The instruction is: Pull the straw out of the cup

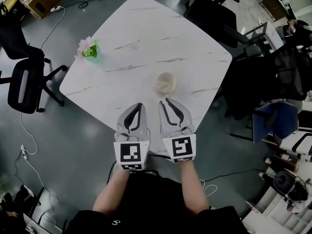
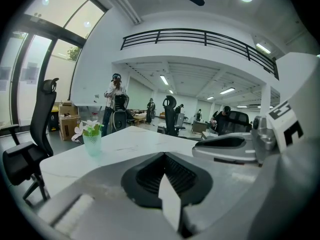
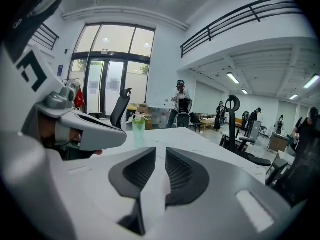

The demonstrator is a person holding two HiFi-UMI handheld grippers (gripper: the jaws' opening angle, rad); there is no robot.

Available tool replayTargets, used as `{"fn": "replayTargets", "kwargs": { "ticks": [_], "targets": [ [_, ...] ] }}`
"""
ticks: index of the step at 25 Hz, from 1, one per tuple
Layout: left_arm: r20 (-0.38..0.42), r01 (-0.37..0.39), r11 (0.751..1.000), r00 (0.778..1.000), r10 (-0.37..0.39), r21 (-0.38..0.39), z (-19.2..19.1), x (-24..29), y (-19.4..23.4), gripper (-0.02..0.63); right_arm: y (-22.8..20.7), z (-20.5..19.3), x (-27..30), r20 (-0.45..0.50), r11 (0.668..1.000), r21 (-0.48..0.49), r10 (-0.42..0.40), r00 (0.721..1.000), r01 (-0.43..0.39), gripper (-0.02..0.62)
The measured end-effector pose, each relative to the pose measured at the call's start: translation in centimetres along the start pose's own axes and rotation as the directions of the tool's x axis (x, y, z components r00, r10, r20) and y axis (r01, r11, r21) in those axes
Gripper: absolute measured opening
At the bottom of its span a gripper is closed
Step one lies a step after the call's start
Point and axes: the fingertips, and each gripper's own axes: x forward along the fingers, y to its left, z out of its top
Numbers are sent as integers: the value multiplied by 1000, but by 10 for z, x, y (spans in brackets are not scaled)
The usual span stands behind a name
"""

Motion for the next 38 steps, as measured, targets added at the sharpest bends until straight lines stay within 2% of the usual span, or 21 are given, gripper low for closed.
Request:
{"fn": "replayTargets", "kwargs": {
  "ticks": [24,38],
  "targets": [
    [-38,-22,999,999,21,-37,-8,37,24,2,-11,-27,72,-142,983,-185,-40,989,13,106],
    [-58,-33,998,998,31,-44,-12,45,33,2,-15,-36,91,-173,981,-193,-56,983,21,110]
  ]
}}
